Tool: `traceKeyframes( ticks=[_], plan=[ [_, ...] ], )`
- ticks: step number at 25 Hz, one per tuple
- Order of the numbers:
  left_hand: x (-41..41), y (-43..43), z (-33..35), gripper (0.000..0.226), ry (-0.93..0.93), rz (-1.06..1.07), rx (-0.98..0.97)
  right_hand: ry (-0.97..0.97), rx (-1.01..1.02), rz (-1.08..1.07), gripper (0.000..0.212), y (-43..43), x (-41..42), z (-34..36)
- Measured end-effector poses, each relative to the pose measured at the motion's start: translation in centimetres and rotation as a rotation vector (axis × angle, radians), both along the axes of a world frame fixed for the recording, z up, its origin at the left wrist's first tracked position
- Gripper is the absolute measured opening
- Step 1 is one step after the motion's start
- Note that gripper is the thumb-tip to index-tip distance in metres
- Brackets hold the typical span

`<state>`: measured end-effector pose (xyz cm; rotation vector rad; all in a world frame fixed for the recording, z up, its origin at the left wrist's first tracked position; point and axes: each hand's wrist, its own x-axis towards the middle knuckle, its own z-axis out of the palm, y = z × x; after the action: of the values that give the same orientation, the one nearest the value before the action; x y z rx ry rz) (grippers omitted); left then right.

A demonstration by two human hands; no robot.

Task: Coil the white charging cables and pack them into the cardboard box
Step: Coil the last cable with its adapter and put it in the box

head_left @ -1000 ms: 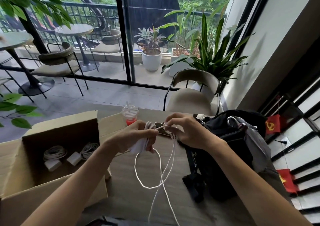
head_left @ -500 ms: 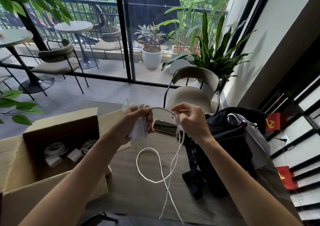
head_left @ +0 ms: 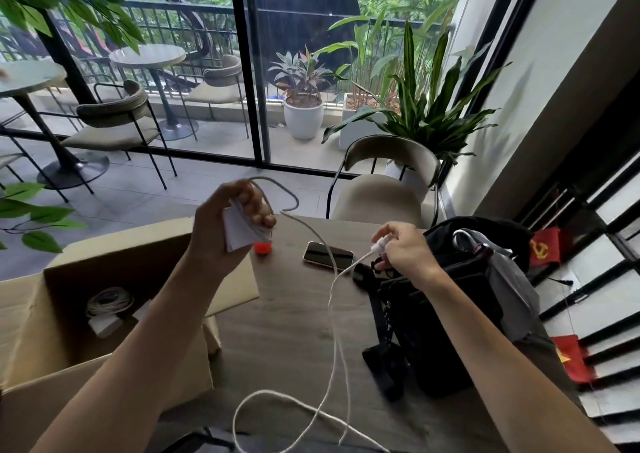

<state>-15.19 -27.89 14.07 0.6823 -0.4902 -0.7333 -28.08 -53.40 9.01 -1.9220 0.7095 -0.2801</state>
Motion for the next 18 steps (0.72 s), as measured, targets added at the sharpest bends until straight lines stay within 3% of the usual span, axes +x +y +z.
traceKeyframes(
  ticks=[3,5,6,8,10,15,17,18],
  plan=[
    [-0.2,-0.5,0.5,0.027,-0.069,0.003,0.102,0.290,-0.317,0.288,0.026,-0.7,-0.7,0.6],
    [-0.6,-1.1,0.6,0.027,-0.069,-0.013,0.123,0.300,-0.398,0.394,0.039,-0.4,-0.9,2.0],
    [-0.8,-1.4,0.7,0.031,-0.055,-0.021,0.132,0.212,-0.449,0.393,0.048,0.1,-0.8,2.9],
    [-1.2,-2.0,1.0,0.032,-0.040,-0.045,0.141,-0.058,-0.346,0.376,0.053,1.9,-0.4,4.5],
    [-1.7,-2.4,1.5,0.027,-0.064,-0.092,0.146,-0.231,-0.134,0.445,0.037,4.5,0.3,5.4],
    [-2.6,-2.7,2.8,0.024,-0.108,-0.281,0.053,-0.263,-0.045,0.482,0.017,8.4,2.4,6.0],
    [-2.4,-2.8,2.6,0.035,-0.100,-0.267,0.022,-0.150,-0.003,0.517,0.025,9.2,2.4,5.9],
    [-2.3,-2.8,2.1,0.038,-0.182,-0.199,0.058,-0.047,-0.060,0.587,0.026,9.5,2.2,5.8]
  ],
)
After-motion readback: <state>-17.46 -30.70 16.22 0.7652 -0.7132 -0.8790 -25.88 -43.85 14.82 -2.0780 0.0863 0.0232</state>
